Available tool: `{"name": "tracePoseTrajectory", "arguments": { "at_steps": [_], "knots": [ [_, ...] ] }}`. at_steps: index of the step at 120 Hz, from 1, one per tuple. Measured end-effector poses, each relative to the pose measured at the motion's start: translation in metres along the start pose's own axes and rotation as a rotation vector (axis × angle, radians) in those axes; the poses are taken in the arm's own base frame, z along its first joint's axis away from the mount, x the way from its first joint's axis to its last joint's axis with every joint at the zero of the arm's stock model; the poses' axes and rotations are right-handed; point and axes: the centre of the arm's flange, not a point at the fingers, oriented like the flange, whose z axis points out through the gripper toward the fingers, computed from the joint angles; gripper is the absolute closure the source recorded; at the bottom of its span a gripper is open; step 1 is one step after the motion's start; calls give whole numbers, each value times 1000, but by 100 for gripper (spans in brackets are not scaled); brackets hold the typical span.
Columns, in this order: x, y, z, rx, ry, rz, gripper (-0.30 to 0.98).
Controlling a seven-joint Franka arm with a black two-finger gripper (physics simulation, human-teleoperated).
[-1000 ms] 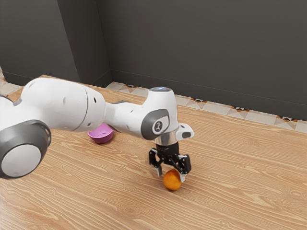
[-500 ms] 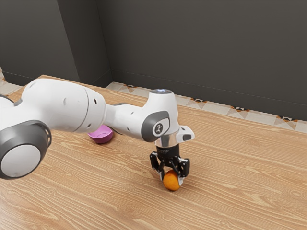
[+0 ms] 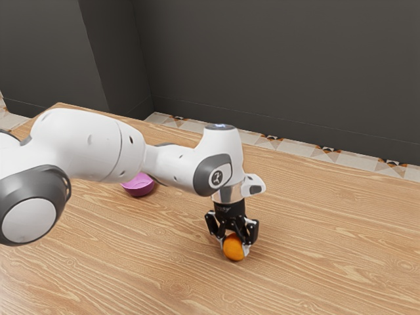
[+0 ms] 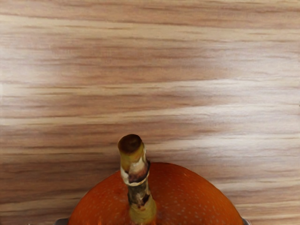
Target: Place the pear in the bowl.
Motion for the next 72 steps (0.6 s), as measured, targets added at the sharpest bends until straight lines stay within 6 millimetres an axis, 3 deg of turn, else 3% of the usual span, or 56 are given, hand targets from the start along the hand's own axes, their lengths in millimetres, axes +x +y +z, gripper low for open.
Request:
{"name": "tracePoseTrajectory", "arguments": {
  "at_steps": [15,29,44,72],
  "knots": [
    [2,-6,-20,-3,28,-12,34],
    [7,-26,-45,-1,68,-43,36],
    [20,-69,-73,12,117,-112,38],
    [33,-161,-100,54,163,-251,39]
  ]
}}
